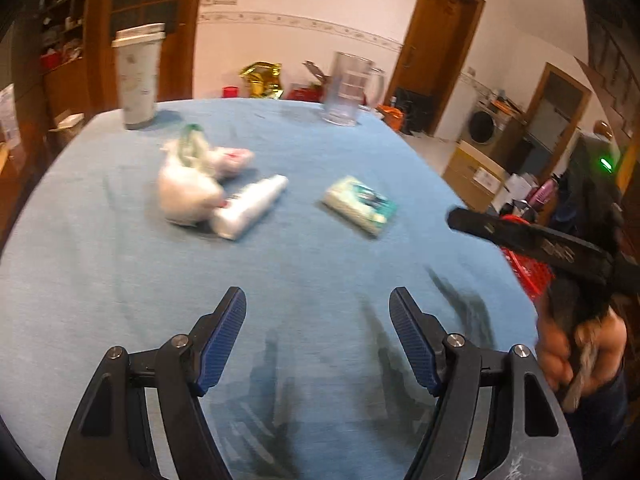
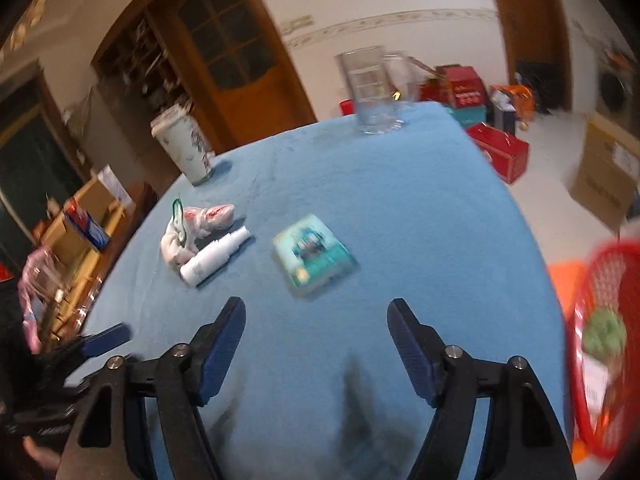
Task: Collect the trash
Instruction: 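Move both open tools back over the table, then grasp the teal snack bag with the right tool while the left tool grasps the white spray bottle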
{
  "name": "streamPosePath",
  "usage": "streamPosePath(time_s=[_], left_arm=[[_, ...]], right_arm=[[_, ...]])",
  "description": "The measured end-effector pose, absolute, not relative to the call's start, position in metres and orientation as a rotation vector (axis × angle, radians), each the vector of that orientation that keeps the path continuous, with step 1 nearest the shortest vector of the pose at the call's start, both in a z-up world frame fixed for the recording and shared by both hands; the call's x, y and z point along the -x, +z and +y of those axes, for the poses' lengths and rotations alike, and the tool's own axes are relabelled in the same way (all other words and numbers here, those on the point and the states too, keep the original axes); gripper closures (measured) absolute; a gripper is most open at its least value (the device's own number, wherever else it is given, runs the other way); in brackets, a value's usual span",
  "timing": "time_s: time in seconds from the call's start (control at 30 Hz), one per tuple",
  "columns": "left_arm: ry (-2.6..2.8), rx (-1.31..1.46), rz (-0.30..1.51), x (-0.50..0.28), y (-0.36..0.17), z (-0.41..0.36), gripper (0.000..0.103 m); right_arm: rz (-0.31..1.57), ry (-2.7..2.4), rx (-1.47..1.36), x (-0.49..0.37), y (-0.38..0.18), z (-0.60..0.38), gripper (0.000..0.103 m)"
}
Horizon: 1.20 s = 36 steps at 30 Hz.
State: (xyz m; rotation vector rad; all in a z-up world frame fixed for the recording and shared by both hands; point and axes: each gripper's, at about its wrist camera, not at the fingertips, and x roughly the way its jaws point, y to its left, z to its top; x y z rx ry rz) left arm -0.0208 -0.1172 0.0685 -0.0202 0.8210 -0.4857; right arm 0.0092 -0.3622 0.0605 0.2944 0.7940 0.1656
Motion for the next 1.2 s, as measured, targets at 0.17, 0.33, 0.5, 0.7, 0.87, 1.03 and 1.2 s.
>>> streamPosePath(time_s=[0.17, 0.33, 0.5, 0.7, 0.87, 1.03, 1.2], left_arm=[[-0.447, 0.020, 0.820, 0.009, 0.069, -0.084, 0.030], [-0.430, -0.020, 0.834, -0.002, 0.068, -0.068, 0.030], [-0.460, -0.051, 0.828, -0.012, 0.071, -0.074, 0.030], [-0.526, -0.111, 0.847, -0.033, 0.072, -0.105, 0.030], [-0.523, -0.210, 0.861, -0.055, 0.065, -0.140, 0.030], [-0.473, -0.298, 0.842, -0.080, 0.056, -0.162, 0.030], [-0.460, -0.312, 0.885, -0.100, 0.041, -0.168, 0.052]], right_arm=[[0.827, 0.140, -0.201, -0.071, 0.046, -0.342, 0.023], [0.867, 0.142, -0.139, -0.099, 0.032, -0.330, 0.023], [0.885, 0.145, -0.008, -0.099, 0.021, -0.307, 0.023], [0.885, 0.140, -0.043, -0.101, 0.013, -0.317, 0.048], [0.855, 0.194, -0.102, -0.096, 0.013, -0.325, 0.062], [0.826, 0.214, -0.196, -0.093, 0.013, -0.339, 0.063], [0.832, 0.237, -0.262, -0.094, 0.011, -0.348, 0.063]])
